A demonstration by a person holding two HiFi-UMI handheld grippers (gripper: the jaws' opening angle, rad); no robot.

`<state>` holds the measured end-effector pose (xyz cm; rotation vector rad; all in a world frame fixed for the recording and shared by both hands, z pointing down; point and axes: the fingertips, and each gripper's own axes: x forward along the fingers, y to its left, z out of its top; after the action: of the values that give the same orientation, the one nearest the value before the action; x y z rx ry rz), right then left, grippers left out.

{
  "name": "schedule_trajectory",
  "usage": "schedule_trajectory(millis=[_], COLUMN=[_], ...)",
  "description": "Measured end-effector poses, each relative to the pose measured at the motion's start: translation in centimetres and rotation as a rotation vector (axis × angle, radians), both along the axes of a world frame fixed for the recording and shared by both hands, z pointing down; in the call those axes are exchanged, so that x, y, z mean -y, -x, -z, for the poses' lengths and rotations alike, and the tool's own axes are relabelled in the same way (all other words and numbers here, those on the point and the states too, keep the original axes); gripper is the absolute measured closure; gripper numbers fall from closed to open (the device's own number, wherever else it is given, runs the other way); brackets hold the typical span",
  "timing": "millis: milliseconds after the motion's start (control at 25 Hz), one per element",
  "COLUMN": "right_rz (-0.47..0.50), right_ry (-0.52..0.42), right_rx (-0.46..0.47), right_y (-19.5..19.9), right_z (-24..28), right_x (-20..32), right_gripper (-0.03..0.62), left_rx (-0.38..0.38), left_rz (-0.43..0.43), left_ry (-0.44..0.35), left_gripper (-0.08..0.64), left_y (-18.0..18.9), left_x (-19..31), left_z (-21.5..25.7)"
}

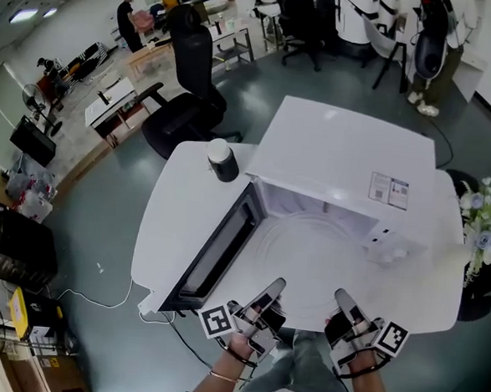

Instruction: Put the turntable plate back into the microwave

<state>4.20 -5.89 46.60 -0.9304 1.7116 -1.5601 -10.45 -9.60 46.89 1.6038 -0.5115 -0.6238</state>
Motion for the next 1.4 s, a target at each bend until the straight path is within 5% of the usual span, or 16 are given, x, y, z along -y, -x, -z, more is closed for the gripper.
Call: schedule_trajectory(millis=[160, 760, 1200, 1400], right_rz=[-0.026, -0.109, -0.104, -0.093], right_ry=[0.026, -0.036, -0.078, -0.097], right_rx=[-0.027, 0.115, 0.110, 0.102], right_y=[-0.4, -1.7, -1.7, -1.6], right_z=[-1.2, -2.6, -2.4, -1.9], right_x=[0.4, 1.4, 2.3, 2.7], right_gripper=[0.545, 0.548, 0.545, 0.543], left_rx=[0.015, 0.021, 0.100, 0.215], left_rz=[-0.018, -0.079, -0.071, -0.038], left_ry=[-0.019, -0.058, -0.085, -0.149], left_gripper=[0.518, 0.500, 0.490, 0.444], left_y=[-0.4, -2.2, -2.3, -2.2], left_x=[0.7, 2.4, 3.1, 3.4], left_z=[-0.9, -2.6, -2.8, -1.6])
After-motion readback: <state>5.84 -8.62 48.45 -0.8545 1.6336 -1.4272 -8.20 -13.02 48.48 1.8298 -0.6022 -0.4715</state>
